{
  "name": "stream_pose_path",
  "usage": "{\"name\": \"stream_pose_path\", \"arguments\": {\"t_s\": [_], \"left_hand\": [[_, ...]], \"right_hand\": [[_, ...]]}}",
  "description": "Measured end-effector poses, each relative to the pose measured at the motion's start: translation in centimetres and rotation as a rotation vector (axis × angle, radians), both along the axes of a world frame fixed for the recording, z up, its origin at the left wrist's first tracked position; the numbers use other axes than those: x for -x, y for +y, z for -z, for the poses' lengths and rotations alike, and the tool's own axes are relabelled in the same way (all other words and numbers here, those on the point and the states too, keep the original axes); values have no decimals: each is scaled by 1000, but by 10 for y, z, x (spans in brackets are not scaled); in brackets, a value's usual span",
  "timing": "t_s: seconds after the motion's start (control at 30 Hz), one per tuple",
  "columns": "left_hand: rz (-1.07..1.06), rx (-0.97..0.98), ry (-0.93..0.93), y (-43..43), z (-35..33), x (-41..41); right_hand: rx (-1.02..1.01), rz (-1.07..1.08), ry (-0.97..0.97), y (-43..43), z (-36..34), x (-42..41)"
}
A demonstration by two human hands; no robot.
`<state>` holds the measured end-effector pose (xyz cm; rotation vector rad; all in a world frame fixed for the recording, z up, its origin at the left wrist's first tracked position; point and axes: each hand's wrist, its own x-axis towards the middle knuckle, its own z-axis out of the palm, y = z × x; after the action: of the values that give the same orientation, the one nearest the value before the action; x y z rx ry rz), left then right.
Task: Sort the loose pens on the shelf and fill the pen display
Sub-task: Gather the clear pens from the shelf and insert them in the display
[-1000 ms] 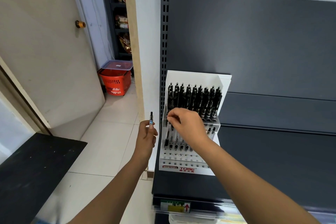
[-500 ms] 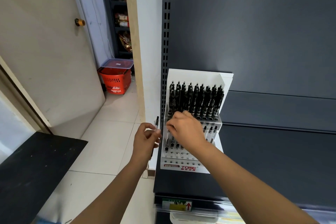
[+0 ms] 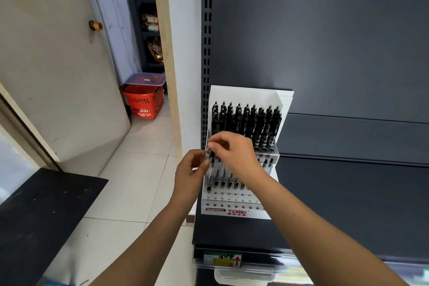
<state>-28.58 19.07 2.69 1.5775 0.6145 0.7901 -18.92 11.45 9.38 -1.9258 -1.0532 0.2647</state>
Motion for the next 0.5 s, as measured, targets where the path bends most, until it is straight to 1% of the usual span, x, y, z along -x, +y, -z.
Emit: {"name": "stream_pose_path", "arguments": {"t_s": [0.1, 0.17, 0.23, 0.3, 0.4, 0.43, 0.5], "left_hand": [[4, -11, -9, -3, -3, -3], [27, -44, 3, -5, -4, -5], [53, -82, 8, -4, -4, -6], [26, -157, 11, -1, -4, -6], [-96, -294, 46, 6, -4, -5], [-95, -332, 64, 7, -3, -5], [-25, -425, 129, 10, 0, -5]], "right_hand": [[-3, 39, -12, -2, 1, -3], [-3, 43, 39, -4, 1, -5], [16, 40, 27, -8, 0, -8], [41, 36, -39, -11, -1, -11], [37, 33, -135, -16, -2, -12], [37, 35, -182, -18, -1, -13], [58, 32, -279, -19, 3, -14]]}}
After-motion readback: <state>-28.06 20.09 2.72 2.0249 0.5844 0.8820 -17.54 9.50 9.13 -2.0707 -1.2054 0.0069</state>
